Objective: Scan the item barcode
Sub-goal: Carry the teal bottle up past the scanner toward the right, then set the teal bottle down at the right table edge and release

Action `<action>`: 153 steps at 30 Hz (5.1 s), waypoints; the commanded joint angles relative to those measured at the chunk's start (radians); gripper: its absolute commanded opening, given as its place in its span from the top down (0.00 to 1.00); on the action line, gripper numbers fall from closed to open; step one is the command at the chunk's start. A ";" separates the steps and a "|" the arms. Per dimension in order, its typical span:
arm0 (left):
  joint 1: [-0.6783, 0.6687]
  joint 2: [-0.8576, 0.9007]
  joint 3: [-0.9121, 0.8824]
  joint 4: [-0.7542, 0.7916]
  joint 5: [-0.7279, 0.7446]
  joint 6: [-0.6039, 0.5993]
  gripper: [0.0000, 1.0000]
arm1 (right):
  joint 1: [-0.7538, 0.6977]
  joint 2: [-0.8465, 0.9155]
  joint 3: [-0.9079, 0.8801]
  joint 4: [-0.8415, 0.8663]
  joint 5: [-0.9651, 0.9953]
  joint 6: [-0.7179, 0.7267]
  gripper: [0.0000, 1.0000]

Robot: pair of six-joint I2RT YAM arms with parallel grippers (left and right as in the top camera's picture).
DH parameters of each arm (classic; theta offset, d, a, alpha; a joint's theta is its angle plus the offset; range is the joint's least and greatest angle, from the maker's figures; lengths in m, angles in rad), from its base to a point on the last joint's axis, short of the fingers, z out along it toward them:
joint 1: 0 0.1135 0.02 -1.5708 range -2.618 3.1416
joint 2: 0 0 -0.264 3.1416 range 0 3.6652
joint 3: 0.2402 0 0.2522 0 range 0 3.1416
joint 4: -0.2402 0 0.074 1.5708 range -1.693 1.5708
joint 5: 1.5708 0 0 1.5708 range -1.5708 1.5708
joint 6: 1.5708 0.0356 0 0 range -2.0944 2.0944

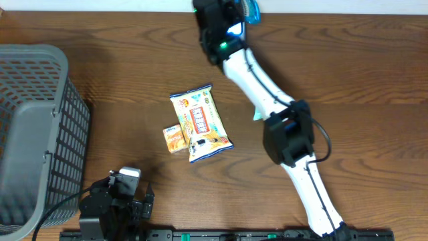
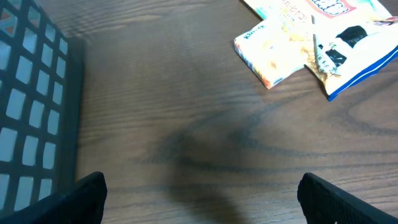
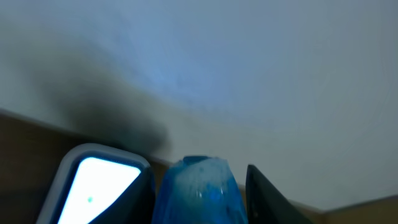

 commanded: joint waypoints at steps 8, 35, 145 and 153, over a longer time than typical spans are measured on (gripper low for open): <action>0.005 -0.001 -0.002 -0.001 -0.005 -0.013 0.02 | 0.033 0.072 0.040 0.222 0.184 -0.406 0.85; 0.005 0.000 -0.002 -0.001 -0.005 -0.013 0.02 | 0.069 0.166 0.039 0.395 0.355 -0.507 0.85; 0.005 -0.001 -0.002 -0.001 -0.005 -0.013 0.02 | -0.568 -0.540 0.034 -1.526 -1.109 0.721 0.01; 0.005 -0.001 -0.002 -0.001 -0.005 -0.013 0.02 | -0.412 -0.541 0.025 -1.526 -1.050 0.675 0.73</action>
